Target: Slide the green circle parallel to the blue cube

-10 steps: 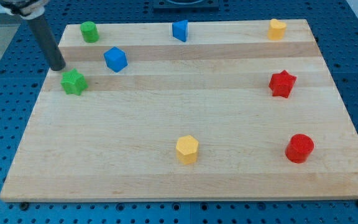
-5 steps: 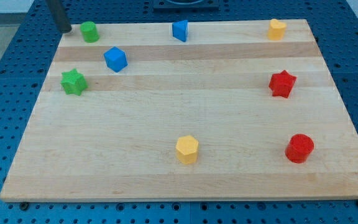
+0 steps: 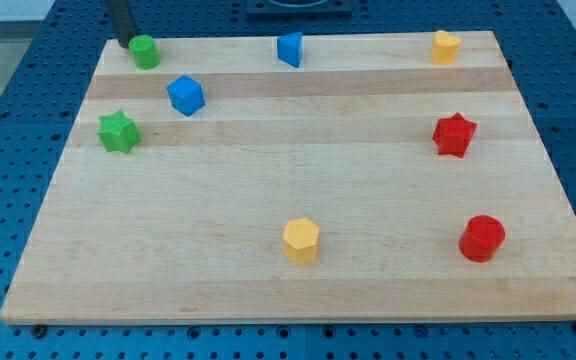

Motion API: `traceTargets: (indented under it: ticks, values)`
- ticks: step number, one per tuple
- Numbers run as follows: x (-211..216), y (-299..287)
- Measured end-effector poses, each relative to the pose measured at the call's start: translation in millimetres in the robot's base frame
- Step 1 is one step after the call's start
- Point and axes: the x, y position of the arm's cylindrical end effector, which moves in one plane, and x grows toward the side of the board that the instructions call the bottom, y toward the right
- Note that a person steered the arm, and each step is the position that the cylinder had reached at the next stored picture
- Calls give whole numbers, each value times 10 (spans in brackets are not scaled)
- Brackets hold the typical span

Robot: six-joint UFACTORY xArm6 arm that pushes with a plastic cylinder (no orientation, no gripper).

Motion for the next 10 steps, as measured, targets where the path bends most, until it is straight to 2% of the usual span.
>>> traceTargets:
  ticks: [3, 6, 10]
  values:
    - [222, 351]
    - [750, 591]
    - [1288, 1753]
